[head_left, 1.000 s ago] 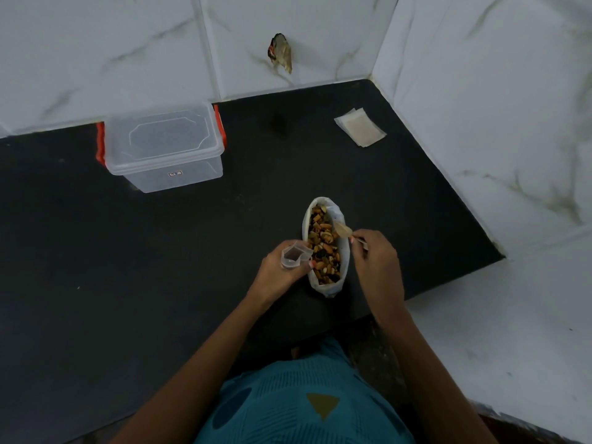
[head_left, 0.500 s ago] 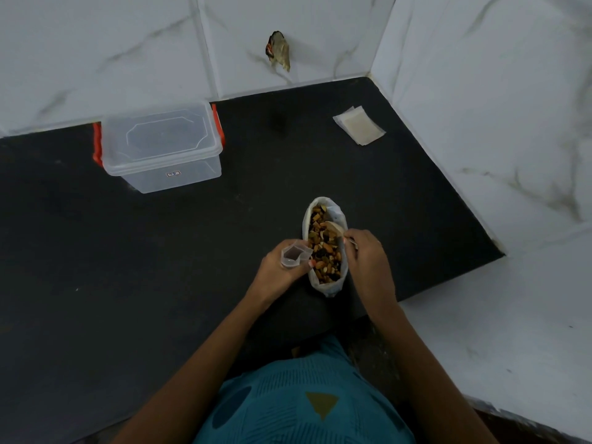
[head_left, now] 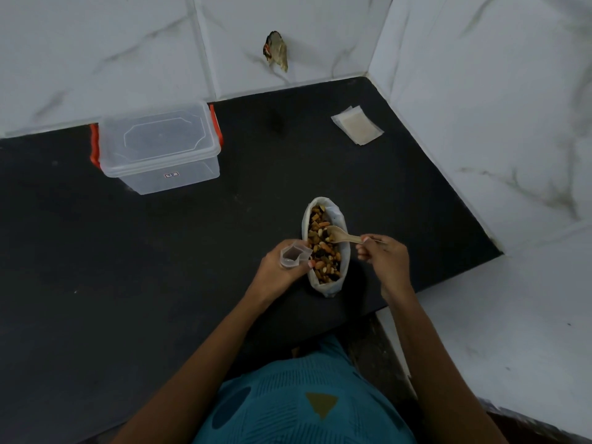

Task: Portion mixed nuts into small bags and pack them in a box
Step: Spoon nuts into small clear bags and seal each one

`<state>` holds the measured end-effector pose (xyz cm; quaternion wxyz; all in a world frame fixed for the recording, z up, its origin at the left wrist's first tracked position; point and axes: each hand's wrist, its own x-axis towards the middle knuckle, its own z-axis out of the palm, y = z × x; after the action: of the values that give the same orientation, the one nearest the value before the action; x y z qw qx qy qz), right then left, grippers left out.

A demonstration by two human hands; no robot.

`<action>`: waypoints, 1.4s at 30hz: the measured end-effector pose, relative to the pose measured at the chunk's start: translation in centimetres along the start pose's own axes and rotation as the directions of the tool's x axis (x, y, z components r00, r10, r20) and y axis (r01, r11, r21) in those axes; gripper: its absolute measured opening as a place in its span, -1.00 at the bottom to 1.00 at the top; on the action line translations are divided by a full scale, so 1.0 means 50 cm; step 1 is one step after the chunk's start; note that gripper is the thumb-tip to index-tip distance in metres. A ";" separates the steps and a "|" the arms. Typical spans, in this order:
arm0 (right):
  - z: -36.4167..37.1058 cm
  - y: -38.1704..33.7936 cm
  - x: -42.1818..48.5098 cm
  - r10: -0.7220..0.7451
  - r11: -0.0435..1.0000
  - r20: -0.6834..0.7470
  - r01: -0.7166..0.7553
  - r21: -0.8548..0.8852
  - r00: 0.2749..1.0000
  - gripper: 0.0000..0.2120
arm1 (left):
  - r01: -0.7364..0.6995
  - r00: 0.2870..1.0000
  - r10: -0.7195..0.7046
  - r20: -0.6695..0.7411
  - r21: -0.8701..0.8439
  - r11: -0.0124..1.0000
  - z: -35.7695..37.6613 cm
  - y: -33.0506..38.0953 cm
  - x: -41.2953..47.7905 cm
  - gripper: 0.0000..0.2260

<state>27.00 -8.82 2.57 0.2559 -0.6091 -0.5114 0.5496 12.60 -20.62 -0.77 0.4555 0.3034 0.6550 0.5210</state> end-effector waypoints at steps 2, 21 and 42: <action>-0.011 0.002 0.002 0.074 0.995 0.010 -0.074 0.066 0.997 -0.89 | 0.002 1.000 -0.002 0.002 0.008 1.000 0.000 -0.001 0.000 -0.75; -0.027 0.007 -0.009 0.101 0.979 0.003 -0.100 0.178 0.995 -0.89 | -0.014 0.998 0.022 -0.059 0.125 0.992 -0.013 -0.005 0.010 -0.70; -0.039 -0.036 -0.044 0.119 0.966 0.119 -0.143 0.217 0.986 -0.88 | -0.068 0.996 0.077 -0.053 0.166 0.984 -0.014 -0.007 0.020 -0.60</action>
<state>28.48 -9.71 5.53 0.2592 -0.5787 -0.4173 0.6509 11.58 -20.16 -1.36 0.3901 0.3480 0.6975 0.4902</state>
